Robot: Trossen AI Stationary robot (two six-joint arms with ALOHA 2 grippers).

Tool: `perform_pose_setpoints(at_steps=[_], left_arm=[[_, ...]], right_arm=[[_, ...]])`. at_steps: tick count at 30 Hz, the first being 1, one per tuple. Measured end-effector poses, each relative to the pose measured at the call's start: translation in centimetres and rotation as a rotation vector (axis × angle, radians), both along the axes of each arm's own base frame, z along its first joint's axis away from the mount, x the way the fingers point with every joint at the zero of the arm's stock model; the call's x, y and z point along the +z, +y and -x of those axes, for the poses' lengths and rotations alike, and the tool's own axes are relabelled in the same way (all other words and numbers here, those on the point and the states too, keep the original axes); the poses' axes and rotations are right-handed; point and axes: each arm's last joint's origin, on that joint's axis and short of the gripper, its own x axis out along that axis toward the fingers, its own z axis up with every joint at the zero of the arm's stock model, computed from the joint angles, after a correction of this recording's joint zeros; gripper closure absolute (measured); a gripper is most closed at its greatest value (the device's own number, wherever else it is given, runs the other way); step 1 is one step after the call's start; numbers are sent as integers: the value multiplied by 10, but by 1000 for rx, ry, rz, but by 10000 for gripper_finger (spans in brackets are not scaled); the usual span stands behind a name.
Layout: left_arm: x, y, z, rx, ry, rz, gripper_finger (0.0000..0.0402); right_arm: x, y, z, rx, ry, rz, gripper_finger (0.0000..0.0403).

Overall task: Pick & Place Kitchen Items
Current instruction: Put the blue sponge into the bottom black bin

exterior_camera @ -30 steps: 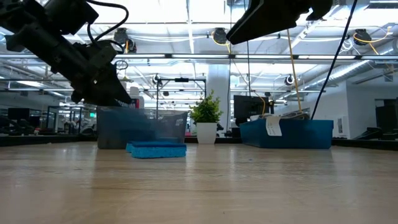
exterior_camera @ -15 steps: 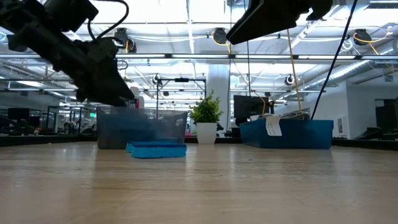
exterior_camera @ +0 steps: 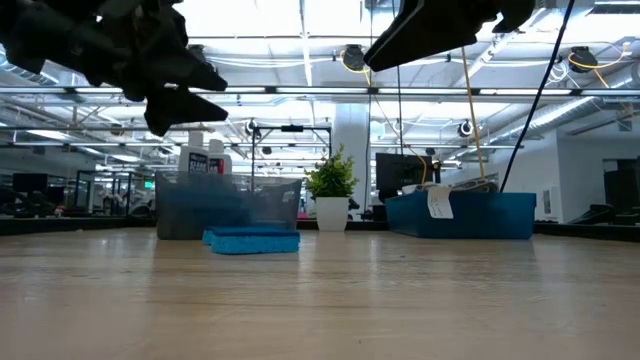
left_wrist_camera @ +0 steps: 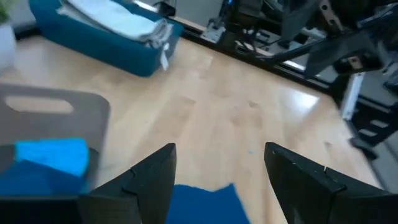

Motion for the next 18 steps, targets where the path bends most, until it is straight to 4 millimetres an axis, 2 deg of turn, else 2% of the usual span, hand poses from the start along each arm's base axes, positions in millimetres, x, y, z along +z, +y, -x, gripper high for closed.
perform_pose_setpoints(at_steps=[4,8,18], left_arm=[[-2,-10,1,-54,4,51,151],[-8,-20,-4,-101,43,15,151],[-24,-42,-52,-314,194,-116,151]], right_arm=[[0,0,0,0,0,0,206],[1,0,0,0,-7,-3,206],[1,0,-1,2,-12,-3,206]])
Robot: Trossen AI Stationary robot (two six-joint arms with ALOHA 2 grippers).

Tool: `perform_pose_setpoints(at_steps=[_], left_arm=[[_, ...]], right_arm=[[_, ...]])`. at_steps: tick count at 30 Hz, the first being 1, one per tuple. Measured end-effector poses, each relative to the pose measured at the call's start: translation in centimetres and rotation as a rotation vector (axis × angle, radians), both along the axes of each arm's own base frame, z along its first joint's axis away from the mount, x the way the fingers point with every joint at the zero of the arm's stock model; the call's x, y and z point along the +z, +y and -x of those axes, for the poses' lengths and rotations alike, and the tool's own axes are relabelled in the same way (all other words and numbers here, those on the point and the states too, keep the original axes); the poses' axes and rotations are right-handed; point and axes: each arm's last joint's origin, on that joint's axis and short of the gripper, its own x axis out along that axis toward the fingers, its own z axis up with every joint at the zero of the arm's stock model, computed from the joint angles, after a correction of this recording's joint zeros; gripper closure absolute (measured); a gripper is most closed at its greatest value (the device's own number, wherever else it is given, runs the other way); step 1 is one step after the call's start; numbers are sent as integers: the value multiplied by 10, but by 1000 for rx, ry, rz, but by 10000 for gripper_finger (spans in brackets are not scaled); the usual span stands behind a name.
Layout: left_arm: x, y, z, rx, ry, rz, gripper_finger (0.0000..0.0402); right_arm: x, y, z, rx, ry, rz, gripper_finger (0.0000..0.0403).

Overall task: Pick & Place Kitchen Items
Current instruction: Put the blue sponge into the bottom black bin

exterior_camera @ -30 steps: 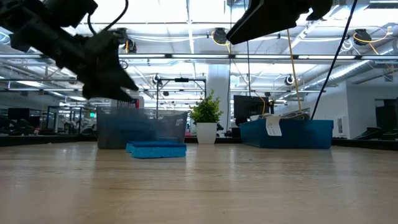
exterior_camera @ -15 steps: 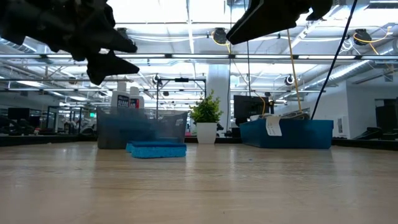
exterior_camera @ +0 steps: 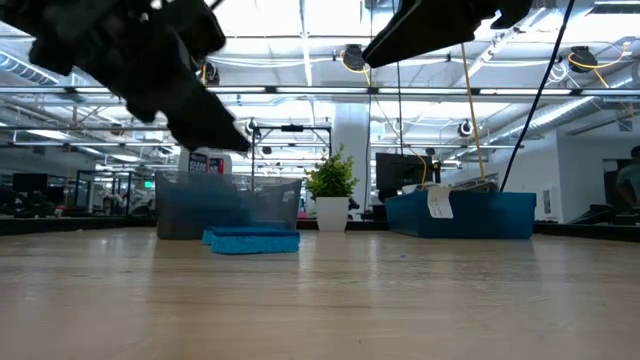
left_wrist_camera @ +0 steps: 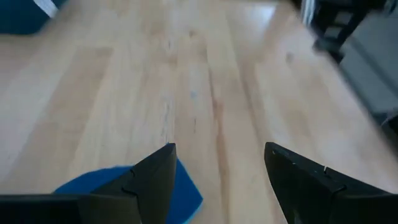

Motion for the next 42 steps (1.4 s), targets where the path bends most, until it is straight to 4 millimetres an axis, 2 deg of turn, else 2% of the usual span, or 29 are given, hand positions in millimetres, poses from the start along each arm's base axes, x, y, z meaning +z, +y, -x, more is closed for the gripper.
perform_pose_setpoints(at_steps=[6,13,18,22,25,30,33,37,42], left_arm=[[-24,-6,-25,-19,102,-69,151],[-50,-9,-30,-55,257,-94,151],[-51,-9,-30,-50,276,-77,151],[-47,-9,-35,2,206,-25,151],[-41,-4,-41,104,126,-9,151],[-33,16,-49,320,43,-33,151],[-32,22,-50,343,113,21,151],[-40,23,-42,336,271,80,151],[-44,25,-37,357,341,41,151]], right_arm=[[0,0,0,2,2,0,206],[0,0,0,2,3,0,206],[0,0,0,2,1,-1,206],[0,0,0,2,1,-1,206],[0,0,0,2,1,-1,206],[0,0,0,2,1,-1,206],[0,0,0,2,3,0,206],[0,0,0,2,5,1,206],[0,0,0,2,4,0,206]])
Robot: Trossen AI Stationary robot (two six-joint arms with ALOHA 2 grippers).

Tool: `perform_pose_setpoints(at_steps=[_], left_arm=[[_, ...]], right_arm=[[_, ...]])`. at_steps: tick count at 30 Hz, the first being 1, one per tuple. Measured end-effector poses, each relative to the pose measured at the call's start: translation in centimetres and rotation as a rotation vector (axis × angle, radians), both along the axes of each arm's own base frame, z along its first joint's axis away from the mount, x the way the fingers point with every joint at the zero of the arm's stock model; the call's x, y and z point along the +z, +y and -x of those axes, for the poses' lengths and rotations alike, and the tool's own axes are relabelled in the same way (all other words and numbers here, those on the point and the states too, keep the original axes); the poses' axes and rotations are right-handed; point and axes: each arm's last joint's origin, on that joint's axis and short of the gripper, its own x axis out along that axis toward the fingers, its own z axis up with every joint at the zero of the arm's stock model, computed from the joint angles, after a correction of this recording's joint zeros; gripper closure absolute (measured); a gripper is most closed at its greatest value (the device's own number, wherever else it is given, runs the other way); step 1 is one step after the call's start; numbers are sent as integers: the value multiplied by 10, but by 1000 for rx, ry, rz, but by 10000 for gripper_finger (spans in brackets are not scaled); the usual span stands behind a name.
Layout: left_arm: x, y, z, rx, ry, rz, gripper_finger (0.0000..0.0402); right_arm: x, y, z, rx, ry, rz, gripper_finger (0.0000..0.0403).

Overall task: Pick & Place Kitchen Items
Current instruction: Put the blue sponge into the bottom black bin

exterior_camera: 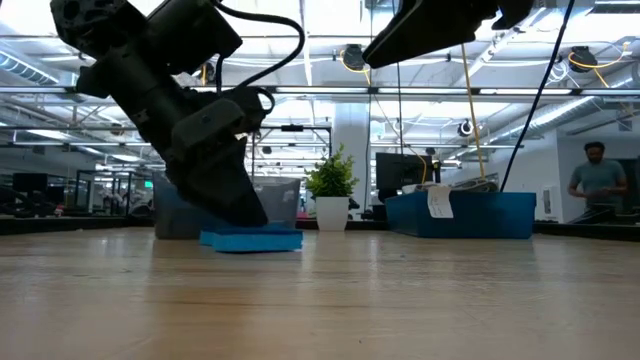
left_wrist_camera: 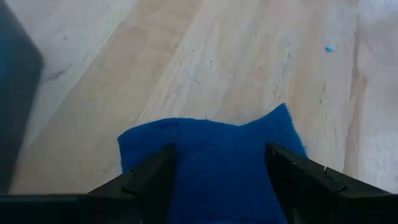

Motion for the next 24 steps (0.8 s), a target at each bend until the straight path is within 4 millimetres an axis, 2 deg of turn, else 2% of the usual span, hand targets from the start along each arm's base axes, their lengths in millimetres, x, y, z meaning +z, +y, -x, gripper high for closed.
perform_pose_setpoints(at_steps=[4,7,11,18,24], left_arm=[[-1,0,1,39,12,34,151],[-1,-1,1,63,16,155,151],[4,-10,-3,-61,-30,264,151],[13,-21,-9,-297,-168,112,151],[8,-46,2,-570,-114,-88,151]], right_arm=[[0,0,0,0,-3,-1,206],[0,0,0,0,-3,-1,206],[0,0,0,0,-2,-1,206],[0,0,0,0,1,0,206],[0,0,0,0,4,2,206]])
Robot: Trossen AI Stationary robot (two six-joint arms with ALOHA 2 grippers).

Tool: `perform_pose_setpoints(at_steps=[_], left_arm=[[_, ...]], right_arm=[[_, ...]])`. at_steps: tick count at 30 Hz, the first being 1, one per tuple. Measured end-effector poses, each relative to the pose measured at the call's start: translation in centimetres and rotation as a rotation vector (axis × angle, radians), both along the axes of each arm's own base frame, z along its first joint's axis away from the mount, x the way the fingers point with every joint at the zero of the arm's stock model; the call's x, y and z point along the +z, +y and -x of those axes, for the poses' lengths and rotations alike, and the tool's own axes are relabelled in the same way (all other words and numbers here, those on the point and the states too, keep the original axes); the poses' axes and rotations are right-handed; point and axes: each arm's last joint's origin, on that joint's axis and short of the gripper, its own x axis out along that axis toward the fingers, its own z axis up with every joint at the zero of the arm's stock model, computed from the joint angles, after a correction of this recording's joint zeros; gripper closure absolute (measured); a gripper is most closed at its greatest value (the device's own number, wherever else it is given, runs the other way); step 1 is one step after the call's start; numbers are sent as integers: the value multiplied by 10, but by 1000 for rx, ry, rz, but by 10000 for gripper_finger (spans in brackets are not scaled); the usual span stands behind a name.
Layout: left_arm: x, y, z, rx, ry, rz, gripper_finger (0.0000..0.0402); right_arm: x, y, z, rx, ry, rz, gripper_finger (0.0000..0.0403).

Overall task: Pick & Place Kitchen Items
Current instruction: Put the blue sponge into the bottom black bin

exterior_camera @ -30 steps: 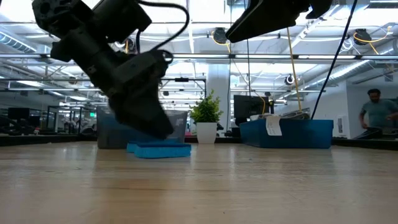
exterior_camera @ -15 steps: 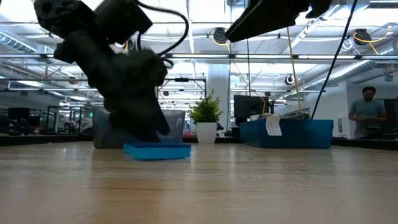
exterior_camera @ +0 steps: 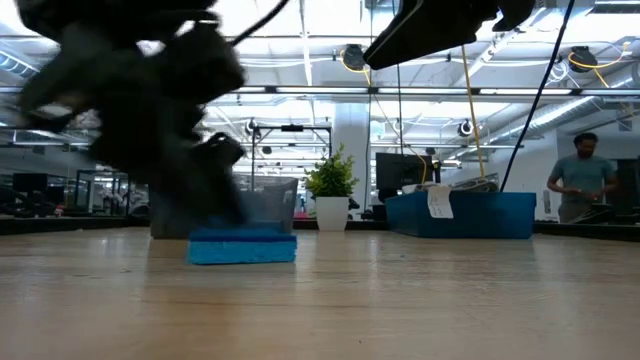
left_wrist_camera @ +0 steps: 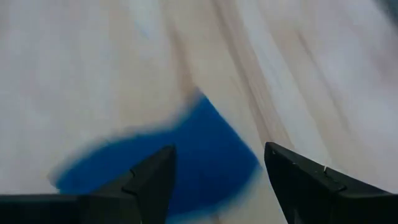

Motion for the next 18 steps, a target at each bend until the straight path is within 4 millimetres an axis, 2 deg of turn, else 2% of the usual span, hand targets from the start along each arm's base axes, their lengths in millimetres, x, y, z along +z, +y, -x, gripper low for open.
perform_pose_setpoints(at_steps=[4,10,14,18], left_arm=[[-7,-15,14,-104,65,-144,151],[-7,-26,19,-124,58,-170,151],[-2,-28,19,-133,28,-154,151],[12,-31,21,-157,-30,-149,151]], right_arm=[[0,0,0,0,0,0,206],[0,0,0,0,0,0,206],[0,0,0,0,0,0,206],[0,0,0,0,-1,-1,206]])
